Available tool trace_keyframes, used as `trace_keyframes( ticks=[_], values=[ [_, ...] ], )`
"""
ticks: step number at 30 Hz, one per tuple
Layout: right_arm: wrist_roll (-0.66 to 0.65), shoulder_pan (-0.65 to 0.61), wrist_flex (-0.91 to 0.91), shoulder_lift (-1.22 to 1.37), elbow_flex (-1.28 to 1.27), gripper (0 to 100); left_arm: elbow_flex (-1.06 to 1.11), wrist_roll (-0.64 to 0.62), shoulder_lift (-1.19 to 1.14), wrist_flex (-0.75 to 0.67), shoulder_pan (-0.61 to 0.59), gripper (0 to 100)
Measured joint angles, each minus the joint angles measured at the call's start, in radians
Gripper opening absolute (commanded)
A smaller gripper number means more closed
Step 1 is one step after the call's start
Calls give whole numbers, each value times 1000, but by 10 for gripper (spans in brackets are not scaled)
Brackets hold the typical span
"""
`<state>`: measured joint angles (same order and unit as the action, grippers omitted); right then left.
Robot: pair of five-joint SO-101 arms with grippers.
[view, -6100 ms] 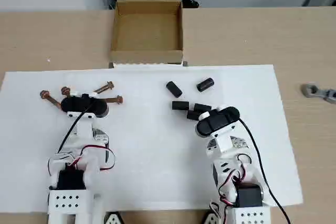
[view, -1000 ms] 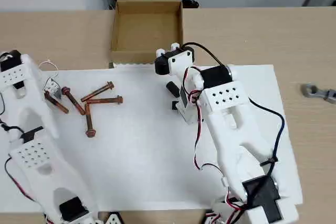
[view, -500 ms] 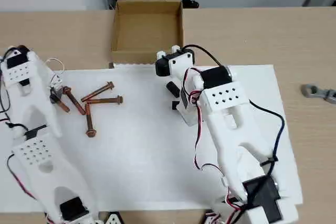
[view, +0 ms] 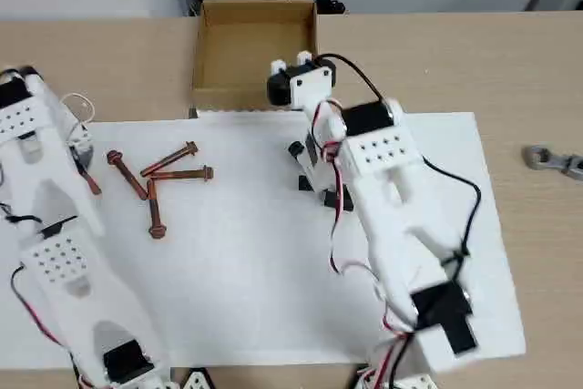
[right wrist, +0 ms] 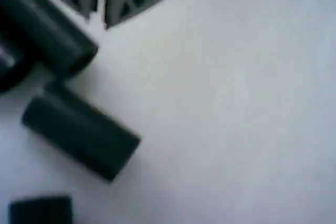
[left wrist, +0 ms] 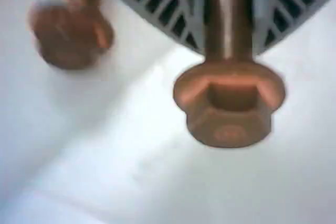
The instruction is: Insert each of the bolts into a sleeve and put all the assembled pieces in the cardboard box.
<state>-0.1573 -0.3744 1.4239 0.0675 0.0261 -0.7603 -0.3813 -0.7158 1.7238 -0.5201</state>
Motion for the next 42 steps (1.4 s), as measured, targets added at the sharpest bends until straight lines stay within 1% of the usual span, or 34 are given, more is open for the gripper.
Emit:
trace_keyframes(
  ticks=[8, 12, 16, 21, 25, 31, 34, 42],
  values=[
    [2, 0, 132, 285, 427, 8, 212, 84, 434, 6, 110, 7],
    [2, -6, 176, 425, 588, 9, 359, 124, 629, 11, 135, 7],
    [-12, -3, 183, 542, 671, 20, 500, 161, 806, 11, 137, 7],
    [-52, -6, 183, 614, 707, 116, 666, 204, 1026, 9, 137, 7],
    [-60, -5, 157, 628, 707, 118, 789, 232, 1178, -15, 137, 7],
    [-66, -5, 107, 628, 707, 122, 939, 236, 1293, -48, 137, 7],
    [-84, -6, 87, 634, 707, 122, 953, 236, 1315, -55, 137, 7],
    [-84, -8, 78, 704, 727, 123, 953, 236, 1323, -55, 137, 7]
  ],
)
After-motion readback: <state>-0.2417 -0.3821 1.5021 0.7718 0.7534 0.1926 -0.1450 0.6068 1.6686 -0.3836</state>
